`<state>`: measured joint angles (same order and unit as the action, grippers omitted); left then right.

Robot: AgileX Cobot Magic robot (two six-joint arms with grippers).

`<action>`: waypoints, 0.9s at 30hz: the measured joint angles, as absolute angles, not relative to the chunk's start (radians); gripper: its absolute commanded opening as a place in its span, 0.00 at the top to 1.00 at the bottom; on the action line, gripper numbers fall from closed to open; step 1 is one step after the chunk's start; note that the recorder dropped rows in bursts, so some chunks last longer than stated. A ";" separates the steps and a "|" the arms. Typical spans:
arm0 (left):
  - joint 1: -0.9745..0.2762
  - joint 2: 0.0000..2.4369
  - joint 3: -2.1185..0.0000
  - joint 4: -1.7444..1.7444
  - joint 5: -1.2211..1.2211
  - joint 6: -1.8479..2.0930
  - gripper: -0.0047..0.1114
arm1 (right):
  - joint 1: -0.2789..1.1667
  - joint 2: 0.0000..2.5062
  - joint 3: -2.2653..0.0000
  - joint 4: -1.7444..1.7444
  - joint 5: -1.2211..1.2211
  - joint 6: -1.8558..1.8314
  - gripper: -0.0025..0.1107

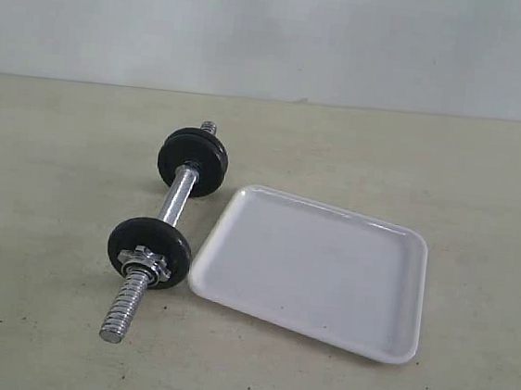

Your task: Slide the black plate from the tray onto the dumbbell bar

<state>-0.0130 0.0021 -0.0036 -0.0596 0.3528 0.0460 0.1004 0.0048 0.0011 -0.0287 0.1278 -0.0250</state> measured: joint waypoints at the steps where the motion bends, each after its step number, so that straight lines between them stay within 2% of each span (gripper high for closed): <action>1: -0.013 0.002 -0.004 -0.060 0.353 0.046 0.92 | 0.064 0.005 0.001 -0.029 0.128 -0.025 0.96; 5: -0.013 0.002 -0.004 -0.060 0.353 0.046 0.92 | -0.039 0.005 0.001 -0.029 0.166 -0.025 0.96; 9: -0.013 0.002 -0.004 -0.060 0.353 0.046 0.92 | -0.078 0.005 0.001 -0.029 0.254 -0.025 0.96; 27: -0.013 0.002 -0.004 -0.060 0.353 0.046 0.92 | -0.068 0.005 0.001 -0.029 0.337 -0.025 0.96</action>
